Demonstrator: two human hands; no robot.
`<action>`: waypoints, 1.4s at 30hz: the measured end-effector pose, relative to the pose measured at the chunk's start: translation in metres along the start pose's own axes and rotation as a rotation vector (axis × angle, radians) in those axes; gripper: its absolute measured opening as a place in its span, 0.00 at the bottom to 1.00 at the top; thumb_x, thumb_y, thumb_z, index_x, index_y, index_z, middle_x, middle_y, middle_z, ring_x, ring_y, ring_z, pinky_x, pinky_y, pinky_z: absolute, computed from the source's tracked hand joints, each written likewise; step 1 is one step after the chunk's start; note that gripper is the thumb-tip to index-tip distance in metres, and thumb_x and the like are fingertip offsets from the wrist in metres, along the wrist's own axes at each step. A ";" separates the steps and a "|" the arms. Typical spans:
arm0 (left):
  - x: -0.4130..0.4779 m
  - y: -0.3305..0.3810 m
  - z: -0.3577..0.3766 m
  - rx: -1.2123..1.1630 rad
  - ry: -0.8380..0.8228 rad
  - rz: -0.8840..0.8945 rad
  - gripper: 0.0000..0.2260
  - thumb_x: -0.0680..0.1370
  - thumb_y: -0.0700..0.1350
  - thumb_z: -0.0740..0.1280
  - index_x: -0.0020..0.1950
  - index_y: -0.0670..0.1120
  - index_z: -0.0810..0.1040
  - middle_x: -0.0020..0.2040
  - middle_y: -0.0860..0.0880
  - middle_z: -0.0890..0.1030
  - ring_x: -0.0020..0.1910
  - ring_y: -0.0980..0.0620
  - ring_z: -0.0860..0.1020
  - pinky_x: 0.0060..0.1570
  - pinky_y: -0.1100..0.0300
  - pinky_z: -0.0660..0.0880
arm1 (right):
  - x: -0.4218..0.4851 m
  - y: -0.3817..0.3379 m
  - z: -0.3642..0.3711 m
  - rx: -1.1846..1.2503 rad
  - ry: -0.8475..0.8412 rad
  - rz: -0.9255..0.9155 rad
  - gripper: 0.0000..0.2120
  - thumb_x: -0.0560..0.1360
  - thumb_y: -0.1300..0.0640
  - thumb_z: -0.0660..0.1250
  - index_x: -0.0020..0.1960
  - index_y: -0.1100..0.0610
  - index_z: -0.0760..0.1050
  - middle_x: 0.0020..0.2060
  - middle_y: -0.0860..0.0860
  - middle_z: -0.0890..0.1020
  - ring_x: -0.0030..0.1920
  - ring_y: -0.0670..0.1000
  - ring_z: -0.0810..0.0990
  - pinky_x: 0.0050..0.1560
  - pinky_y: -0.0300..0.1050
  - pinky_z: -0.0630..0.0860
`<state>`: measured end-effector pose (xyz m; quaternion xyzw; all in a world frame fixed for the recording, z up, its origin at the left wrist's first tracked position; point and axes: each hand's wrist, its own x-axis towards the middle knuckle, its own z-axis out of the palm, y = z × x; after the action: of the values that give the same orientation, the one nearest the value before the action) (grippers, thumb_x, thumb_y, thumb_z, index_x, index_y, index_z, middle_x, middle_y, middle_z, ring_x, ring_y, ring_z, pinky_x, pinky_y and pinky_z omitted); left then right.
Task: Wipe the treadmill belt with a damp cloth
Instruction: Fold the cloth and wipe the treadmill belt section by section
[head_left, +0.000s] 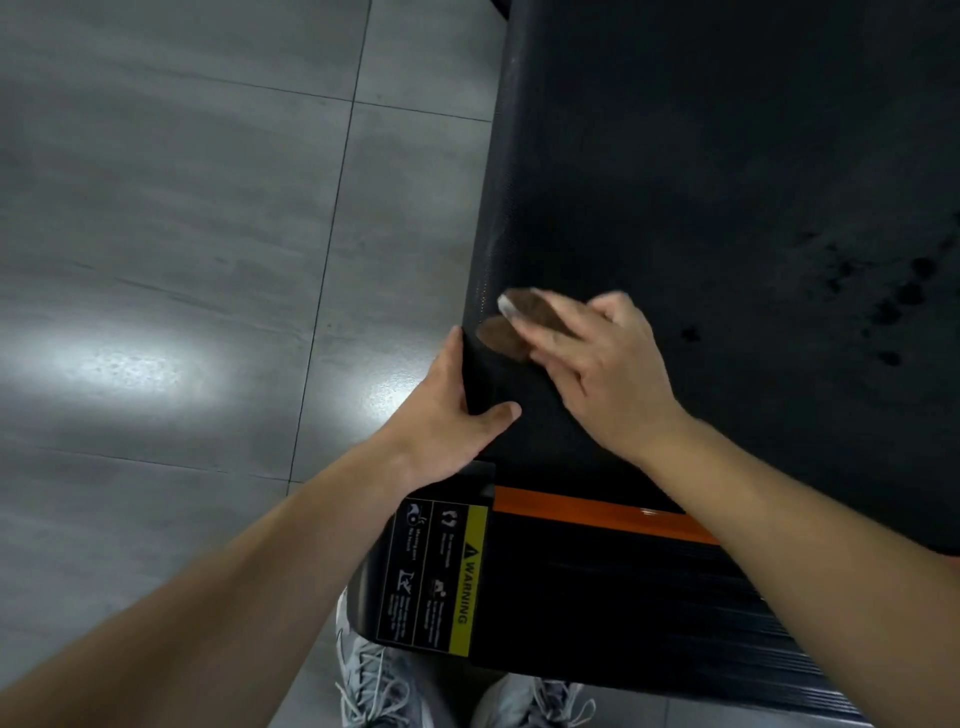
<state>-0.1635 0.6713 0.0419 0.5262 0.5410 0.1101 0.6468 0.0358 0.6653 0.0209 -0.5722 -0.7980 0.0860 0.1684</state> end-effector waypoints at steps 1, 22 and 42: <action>0.000 0.000 0.000 0.000 -0.002 0.000 0.26 0.79 0.40 0.72 0.68 0.61 0.65 0.58 0.61 0.79 0.53 0.75 0.77 0.46 0.78 0.73 | 0.018 -0.001 0.004 -0.026 0.022 0.011 0.19 0.79 0.56 0.66 0.70 0.48 0.74 0.65 0.48 0.78 0.46 0.57 0.71 0.46 0.55 0.74; 0.001 -0.004 -0.016 -0.374 0.022 -0.188 0.17 0.79 0.42 0.59 0.63 0.54 0.79 0.56 0.60 0.86 0.63 0.59 0.80 0.67 0.62 0.73 | -0.037 -0.016 -0.009 0.138 -0.186 -0.177 0.20 0.78 0.63 0.67 0.67 0.47 0.76 0.69 0.47 0.75 0.46 0.54 0.69 0.45 0.49 0.72; 0.012 0.012 0.022 -0.194 0.192 -0.202 0.10 0.86 0.54 0.58 0.64 0.51 0.66 0.53 0.46 0.80 0.40 0.57 0.85 0.36 0.61 0.80 | -0.029 -0.022 -0.011 0.302 -0.231 -0.062 0.14 0.80 0.59 0.66 0.58 0.42 0.82 0.60 0.38 0.80 0.46 0.51 0.68 0.49 0.47 0.68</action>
<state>-0.1361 0.6730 0.0410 0.3912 0.6373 0.1457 0.6477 0.0287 0.6303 0.0332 -0.5017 -0.8074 0.2648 0.1621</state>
